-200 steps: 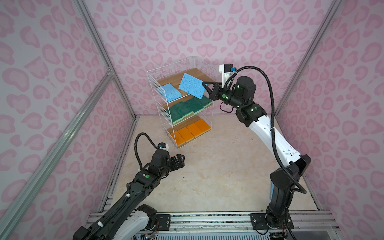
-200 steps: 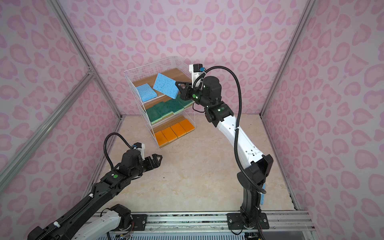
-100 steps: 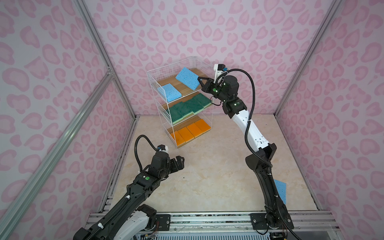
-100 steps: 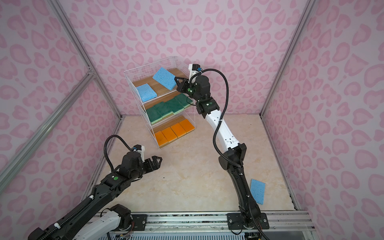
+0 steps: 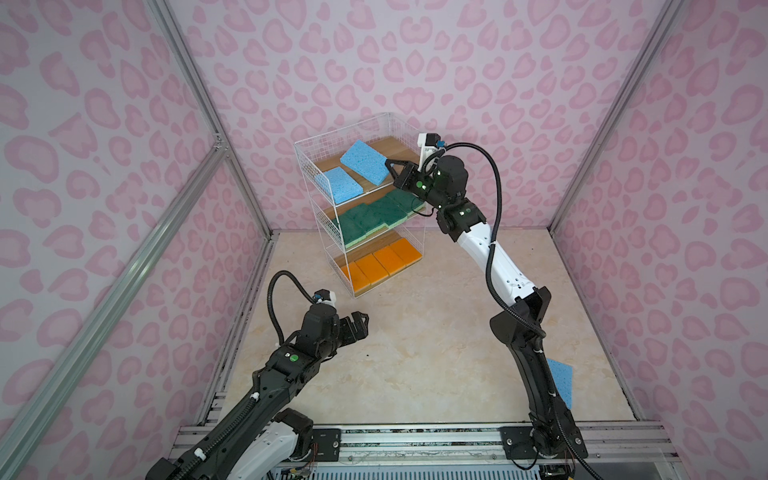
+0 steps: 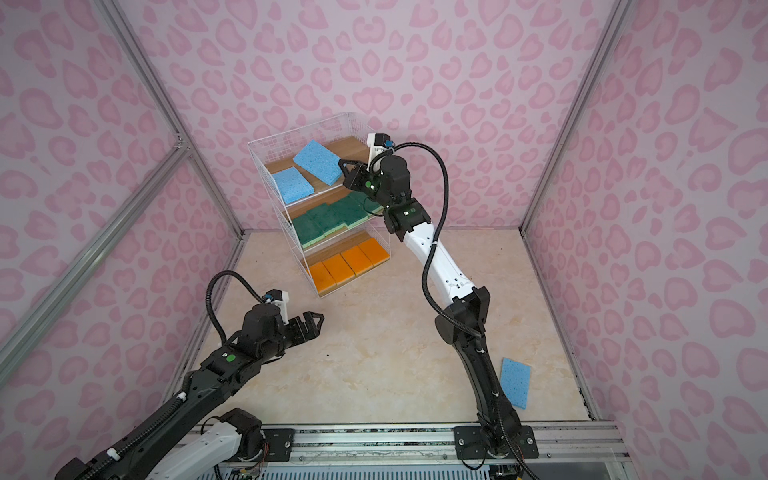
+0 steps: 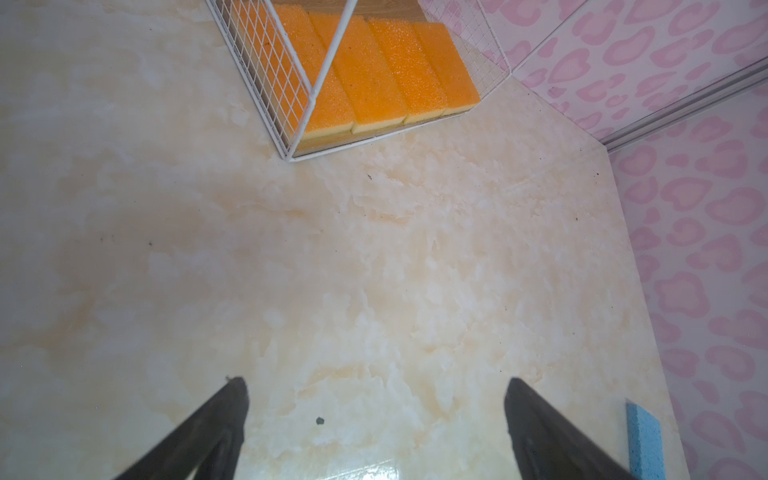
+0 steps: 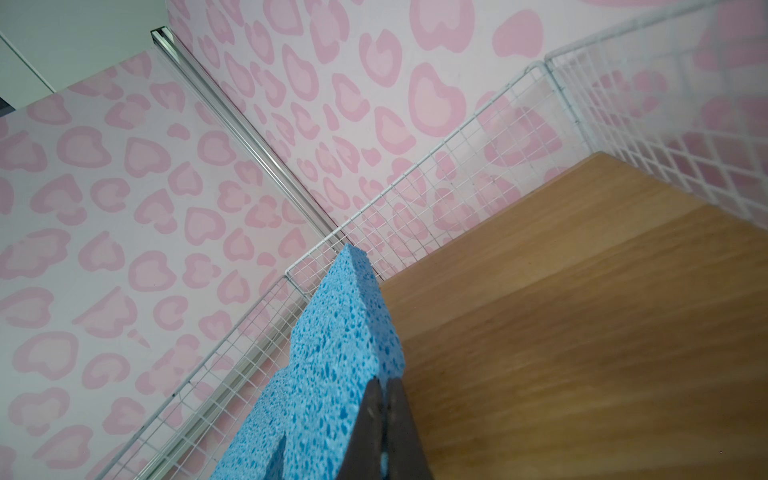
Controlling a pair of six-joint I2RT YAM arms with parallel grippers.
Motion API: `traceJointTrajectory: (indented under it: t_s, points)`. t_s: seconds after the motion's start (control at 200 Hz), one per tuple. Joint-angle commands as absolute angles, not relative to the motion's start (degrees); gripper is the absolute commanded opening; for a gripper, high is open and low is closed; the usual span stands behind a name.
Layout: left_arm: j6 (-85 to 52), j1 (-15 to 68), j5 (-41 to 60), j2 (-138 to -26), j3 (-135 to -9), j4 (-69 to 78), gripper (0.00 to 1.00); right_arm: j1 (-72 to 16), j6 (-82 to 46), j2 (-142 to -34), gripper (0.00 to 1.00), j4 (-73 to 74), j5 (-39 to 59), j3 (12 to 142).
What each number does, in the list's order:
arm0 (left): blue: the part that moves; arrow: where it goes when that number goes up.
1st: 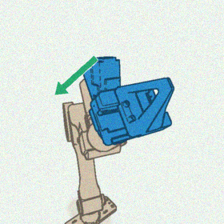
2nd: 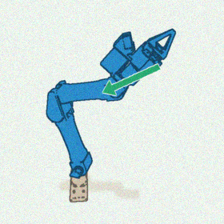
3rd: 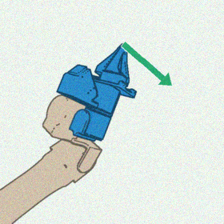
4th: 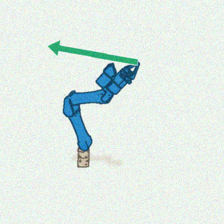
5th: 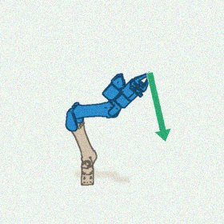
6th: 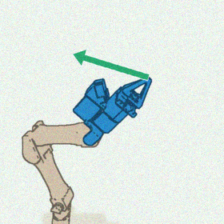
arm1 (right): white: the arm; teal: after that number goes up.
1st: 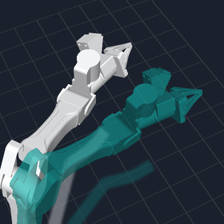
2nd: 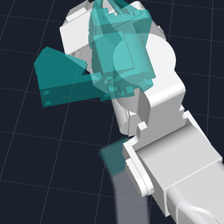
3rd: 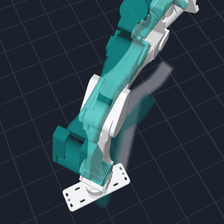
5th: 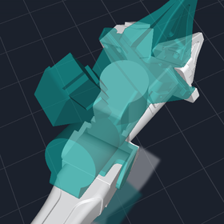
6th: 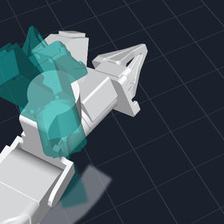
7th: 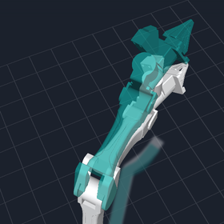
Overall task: Place and organize the cleaning sponges onto the shelf
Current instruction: 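Lower the blue sponge onto the top shelf beside the other blue sponge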
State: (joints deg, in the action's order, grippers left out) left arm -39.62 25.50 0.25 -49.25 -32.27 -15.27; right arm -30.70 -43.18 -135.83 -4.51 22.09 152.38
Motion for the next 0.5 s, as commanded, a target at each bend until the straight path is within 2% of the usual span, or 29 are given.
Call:
traceJointTrajectory:
  t_s: [0.0,0.27,0.495]
  points:
    - [-39.8,25.4,-0.3,-48.3,-31.9,-15.2,0.97,-31.2,-45.6,-135.7,0.09,-2.1,21.9,151.5]
    - [-39.7,25.4,-0.5,-47.0,-31.7,-15.9,0.97,-31.9,-46.5,-134.7,0.28,-1.8,21.9,149.6]
    - [-39.6,25.4,-0.5,-47.5,-32.3,-15.9,0.97,-32.6,-46.4,-133.9,0.23,-2.4,23.4,149.1]
